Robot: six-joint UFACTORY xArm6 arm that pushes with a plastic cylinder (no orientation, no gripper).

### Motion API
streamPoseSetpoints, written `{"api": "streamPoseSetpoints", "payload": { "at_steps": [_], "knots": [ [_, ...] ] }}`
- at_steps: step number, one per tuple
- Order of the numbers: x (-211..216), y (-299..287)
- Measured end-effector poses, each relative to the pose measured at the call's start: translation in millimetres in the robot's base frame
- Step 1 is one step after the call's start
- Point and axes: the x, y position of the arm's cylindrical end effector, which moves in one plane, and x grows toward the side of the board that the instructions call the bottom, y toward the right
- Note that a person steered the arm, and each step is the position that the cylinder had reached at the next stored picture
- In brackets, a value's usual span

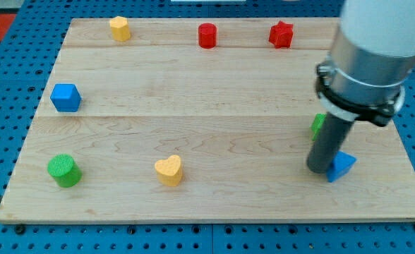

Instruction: Move your arm to the left of the green star

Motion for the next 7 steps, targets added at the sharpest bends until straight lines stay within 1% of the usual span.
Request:
{"api": "streamPoseSetpoints", "payload": {
  "at_steps": [1, 2, 3, 4, 5, 6, 7],
  "knots": [
    [3.8, 8.4],
    [17.9, -38.9],
    [10.4, -71.8],
    [-38.4, -53.2],
    [-73.0, -52.2],
    [-76.7, -38.3],
    [-74.8, -36.5]
  ]
}}
